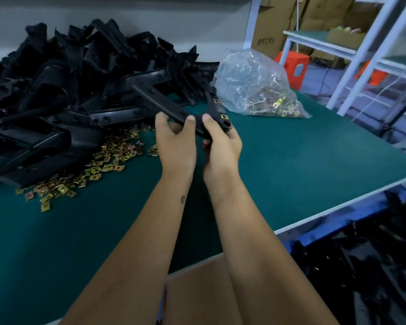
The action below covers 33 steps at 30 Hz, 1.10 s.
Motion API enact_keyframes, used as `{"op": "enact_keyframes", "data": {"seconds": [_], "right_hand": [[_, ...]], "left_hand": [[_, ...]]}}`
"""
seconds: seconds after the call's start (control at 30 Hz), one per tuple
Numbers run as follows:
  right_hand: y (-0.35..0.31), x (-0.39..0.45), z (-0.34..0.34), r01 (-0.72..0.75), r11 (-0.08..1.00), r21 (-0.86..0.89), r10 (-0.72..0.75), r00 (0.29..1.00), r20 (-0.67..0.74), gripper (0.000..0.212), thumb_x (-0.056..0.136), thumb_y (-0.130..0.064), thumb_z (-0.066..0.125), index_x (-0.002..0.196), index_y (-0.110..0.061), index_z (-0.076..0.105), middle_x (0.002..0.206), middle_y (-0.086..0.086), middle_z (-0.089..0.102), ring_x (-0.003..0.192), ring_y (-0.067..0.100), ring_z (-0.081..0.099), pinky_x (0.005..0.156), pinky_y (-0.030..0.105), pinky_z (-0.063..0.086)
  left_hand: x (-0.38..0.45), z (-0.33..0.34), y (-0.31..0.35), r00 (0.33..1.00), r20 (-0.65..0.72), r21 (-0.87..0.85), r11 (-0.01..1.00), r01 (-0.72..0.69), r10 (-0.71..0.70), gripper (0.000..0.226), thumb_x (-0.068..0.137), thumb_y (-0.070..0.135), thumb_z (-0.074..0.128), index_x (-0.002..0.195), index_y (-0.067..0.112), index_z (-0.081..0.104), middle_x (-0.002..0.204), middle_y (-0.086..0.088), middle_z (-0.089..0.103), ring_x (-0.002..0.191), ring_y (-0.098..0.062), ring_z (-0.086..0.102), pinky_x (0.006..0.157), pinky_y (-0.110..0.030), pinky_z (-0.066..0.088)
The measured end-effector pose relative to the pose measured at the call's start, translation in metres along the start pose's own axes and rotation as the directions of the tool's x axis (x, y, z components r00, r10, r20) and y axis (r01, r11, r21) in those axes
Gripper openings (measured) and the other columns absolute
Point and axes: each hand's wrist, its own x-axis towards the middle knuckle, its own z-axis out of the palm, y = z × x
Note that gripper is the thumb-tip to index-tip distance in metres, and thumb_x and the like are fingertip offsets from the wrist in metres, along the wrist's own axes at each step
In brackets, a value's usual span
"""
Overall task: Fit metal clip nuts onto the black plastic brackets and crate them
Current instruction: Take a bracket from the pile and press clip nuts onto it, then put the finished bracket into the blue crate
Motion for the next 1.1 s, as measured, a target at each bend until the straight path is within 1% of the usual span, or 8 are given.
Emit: {"op": "enact_keyframes", "data": {"seconds": [0.07,0.17,0.33,0.5,0.67,0.9,1.0,1.1], "right_hand": [[-0.013,-0.006,-0.014,-0.107,0.973,0.204,0.114,0.993,-0.023,0.007,0.087,-0.004,0.069,0.091,-0.008,0.066,0.075,0.005,0.067,0.065,0.016,0.062,0.070,0.033,0.056],[-0.035,-0.006,-0.046,-0.047,0.954,0.297,0.091,0.986,-0.138,0.012,0.089,0.001,0.065,0.101,-0.002,0.064,0.086,0.014,0.068,0.073,0.023,0.065,0.083,0.042,0.056],[-0.079,-0.017,-0.142,0.193,0.954,0.231,-0.138,0.962,-0.235,0.016,0.094,0.000,0.057,0.106,-0.010,0.061,0.081,0.001,0.062,0.053,0.009,0.044,0.051,0.020,0.038],[-0.117,-0.052,-0.253,0.348,0.928,0.133,-0.298,0.908,-0.295,0.026,0.093,0.002,0.054,0.096,-0.017,0.072,0.086,0.002,0.072,0.052,0.009,0.053,0.047,0.018,0.042],[-0.117,-0.094,-0.358,0.093,0.991,-0.095,-0.127,0.875,-0.467,0.011,0.091,0.001,0.060,0.095,-0.009,0.065,0.082,0.006,0.063,0.050,0.011,0.046,0.043,0.018,0.038],[-0.076,-0.116,-0.436,-0.229,0.949,-0.217,-0.020,0.641,-0.767,0.013,0.087,-0.005,0.070,0.099,-0.010,0.065,0.089,0.009,0.068,0.064,0.015,0.061,0.058,0.025,0.050],[-0.064,-0.113,-0.439,-0.251,0.944,-0.215,-0.086,0.443,-0.892,0.035,0.086,-0.005,0.071,0.116,-0.013,0.054,0.091,0.003,0.060,0.071,0.017,0.059,0.061,0.028,0.048],[-0.062,-0.110,-0.426,-0.176,0.956,-0.236,-0.180,0.286,-0.941,0.057,0.087,-0.009,0.069,0.136,-0.019,0.042,0.112,-0.003,0.051,0.080,0.010,0.058,0.060,0.022,0.044]], "left_hand": [[-0.017,0.022,0.005,0.997,0.069,-0.019,0.999,0.038,-0.037,0.017,0.092,0.013,0.065,0.087,0.020,0.050,0.061,0.010,0.062,0.055,-0.006,0.059,0.060,-0.027,0.050],[-0.051,0.054,0.013,0.980,0.165,-0.082,0.989,0.125,-0.111,0.015,0.091,0.007,0.064,0.089,0.014,0.051,0.063,0.006,0.063,0.055,-0.007,0.061,0.058,-0.025,0.052],[-0.116,0.106,0.024,0.894,0.345,-0.214,0.904,0.371,-0.285,0.019,0.094,0.013,0.064,0.077,0.019,0.059,0.059,0.016,0.065,0.054,0.006,0.059,0.052,-0.014,0.047],[-0.194,0.141,0.007,0.694,0.623,-0.039,0.872,0.488,-0.361,0.026,0.092,0.016,0.066,0.067,0.021,0.061,0.053,0.013,0.064,0.049,-0.002,0.061,0.045,-0.016,0.046],[-0.242,0.148,-0.059,0.478,0.668,0.246,0.776,0.581,-0.570,0.009,0.095,0.017,0.064,0.090,0.019,0.057,0.074,0.002,0.072,0.051,-0.012,0.067,0.046,-0.021,0.051],[-0.275,0.110,-0.159,0.245,0.589,0.736,0.636,0.232,-0.770,0.007,0.099,0.023,0.059,0.102,0.017,0.057,0.090,0.003,0.068,0.076,-0.012,0.065,0.061,-0.025,0.047],[-0.275,0.094,-0.180,0.121,0.534,0.844,0.537,-0.011,-0.837,0.015,0.101,0.030,0.053,0.112,0.022,0.059,0.100,0.004,0.060,0.085,-0.011,0.055,0.065,-0.024,0.041],[-0.267,0.087,-0.184,0.067,0.519,0.855,0.519,-0.021,-0.852,0.015,0.101,0.030,0.051,0.114,0.027,0.059,0.114,0.004,0.058,0.093,-0.008,0.054,0.071,-0.021,0.041]]}}
